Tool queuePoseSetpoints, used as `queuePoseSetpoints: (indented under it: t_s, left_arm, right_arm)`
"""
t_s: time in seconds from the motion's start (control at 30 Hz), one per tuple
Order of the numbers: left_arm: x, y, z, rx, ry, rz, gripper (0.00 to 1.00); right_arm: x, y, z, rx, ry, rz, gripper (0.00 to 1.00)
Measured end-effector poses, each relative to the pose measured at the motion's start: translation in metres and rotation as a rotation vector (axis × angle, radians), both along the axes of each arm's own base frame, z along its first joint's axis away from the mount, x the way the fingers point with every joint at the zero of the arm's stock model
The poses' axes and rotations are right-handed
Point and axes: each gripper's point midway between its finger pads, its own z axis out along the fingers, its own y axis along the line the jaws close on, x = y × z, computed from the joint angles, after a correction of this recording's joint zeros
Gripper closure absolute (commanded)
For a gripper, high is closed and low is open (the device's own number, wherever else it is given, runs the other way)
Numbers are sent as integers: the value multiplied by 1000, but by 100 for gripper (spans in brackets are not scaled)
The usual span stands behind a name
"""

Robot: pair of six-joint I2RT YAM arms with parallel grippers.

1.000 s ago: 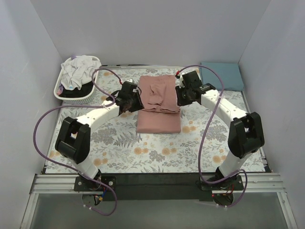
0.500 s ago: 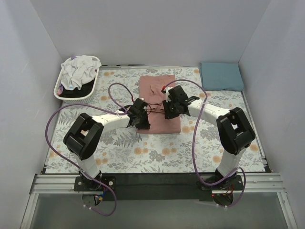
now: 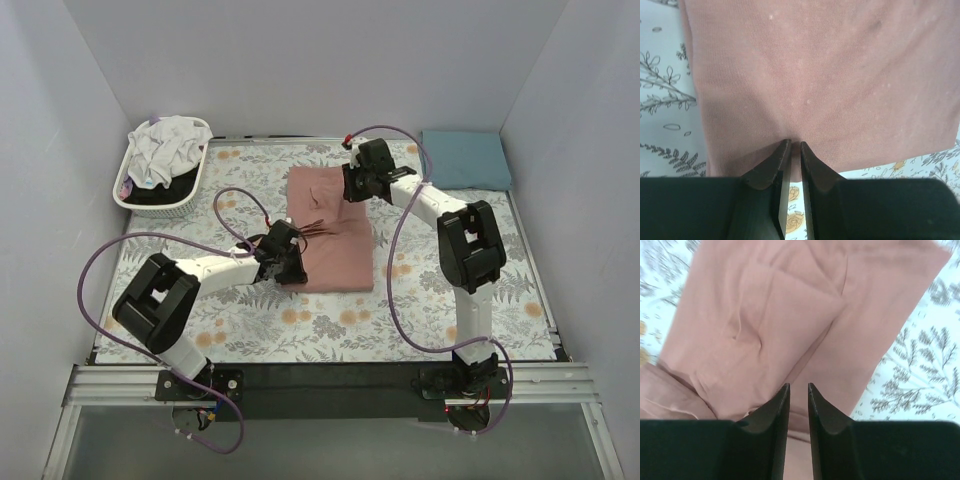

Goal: Fold and stack the t-shirts
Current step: Fold the tshirt

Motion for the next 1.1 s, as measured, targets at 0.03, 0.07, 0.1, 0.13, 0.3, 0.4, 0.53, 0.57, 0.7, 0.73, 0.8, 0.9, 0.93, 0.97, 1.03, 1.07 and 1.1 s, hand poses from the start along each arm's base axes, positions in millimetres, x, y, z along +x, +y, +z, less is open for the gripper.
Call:
queuePoseSetpoints:
  t_s: [0.03, 0.07, 0.1, 0.13, 0.3, 0.4, 0.53, 0.57, 0.7, 0.73, 0.8, 0.9, 0.93, 0.97, 1.03, 1.07, 1.1]
  left_arm:
    - [-2, 1, 0, -1, 2, 2, 88]
    - [-4, 2, 0, -3, 4, 4, 87]
    - [-6, 3, 0, -5, 6, 7, 87]
    - [-8, 3, 0, -6, 7, 9, 87]
    - [-16, 8, 1, -14, 15, 21, 87]
    - [-17, 9, 0, -16, 19, 26, 87]
    - [-18, 8, 0, -20, 22, 31, 87]
    - [-18, 8, 1, -23, 24, 29, 87]
    - [-20, 7, 0, -31, 33, 27, 87]
    - [-21, 7, 1, -34, 35, 27, 87]
    - [-23, 7, 0, -43, 38, 26, 87]
    - [-30, 9, 0, -58, 47, 28, 87]
    - [-33, 10, 0, -62, 49, 30, 87]
    - [-36, 11, 0, -66, 52, 32, 88]
    - [-41, 14, 0, -70, 55, 35, 87]
    - [-43, 16, 0, -73, 56, 39, 87]
    - [-45, 17, 0, -76, 57, 41, 87]
  right_arm:
    - [6, 0, 7, 20, -16, 3, 73]
    - [7, 1, 14, 42, -25, 15, 73]
    - [4, 3, 18, 62, -22, 32, 73]
    - [-3, 7, 21, 89, -14, 58, 73]
    - [-77, 32, 26, 241, 76, 235, 72]
    - [-123, 51, 24, 316, 127, 340, 72]
    - [-162, 73, 10, 368, 196, 436, 72]
    - [-165, 77, 7, 375, 204, 447, 72]
    - [-160, 86, -11, 395, 221, 457, 73]
    - [-156, 88, -18, 394, 230, 453, 73]
    - [-143, 94, -29, 397, 239, 446, 73]
    - [-108, 106, -36, 425, 231, 425, 72]
    - [-93, 108, -35, 435, 215, 414, 72]
    - [-78, 110, -33, 449, 203, 400, 72]
    - [-50, 110, -26, 475, 171, 368, 72]
    - [-36, 109, -21, 491, 157, 349, 72]
    - [-25, 106, -16, 505, 141, 332, 72]
